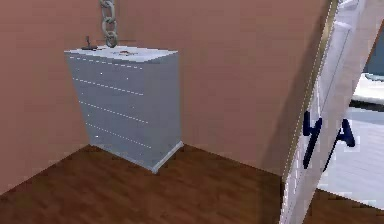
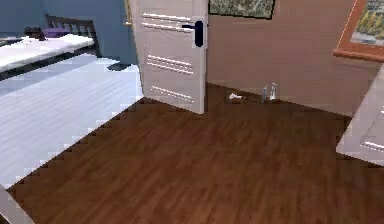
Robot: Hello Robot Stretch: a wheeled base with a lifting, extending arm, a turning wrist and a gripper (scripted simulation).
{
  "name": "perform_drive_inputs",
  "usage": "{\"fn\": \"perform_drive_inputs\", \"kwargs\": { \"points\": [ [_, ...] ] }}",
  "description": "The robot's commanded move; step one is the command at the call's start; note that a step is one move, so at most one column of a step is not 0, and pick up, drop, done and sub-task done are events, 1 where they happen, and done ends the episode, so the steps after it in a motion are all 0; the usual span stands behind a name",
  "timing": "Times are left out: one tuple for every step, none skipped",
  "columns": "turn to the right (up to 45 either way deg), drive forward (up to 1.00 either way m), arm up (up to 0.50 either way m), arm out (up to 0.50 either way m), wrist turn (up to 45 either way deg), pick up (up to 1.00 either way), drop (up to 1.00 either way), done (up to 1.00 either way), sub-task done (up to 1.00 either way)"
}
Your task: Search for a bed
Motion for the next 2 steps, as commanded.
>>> {"fn": "perform_drive_inputs", "kwargs": {
  "points": [
    [27.0,0.00,0.00,0.00,0.0,0.00,0.00,0.00,0.00],
    [0.0,0.05,0.00,0.00,0.0,0.00,0.00,0.00,0.00]
  ]
}}
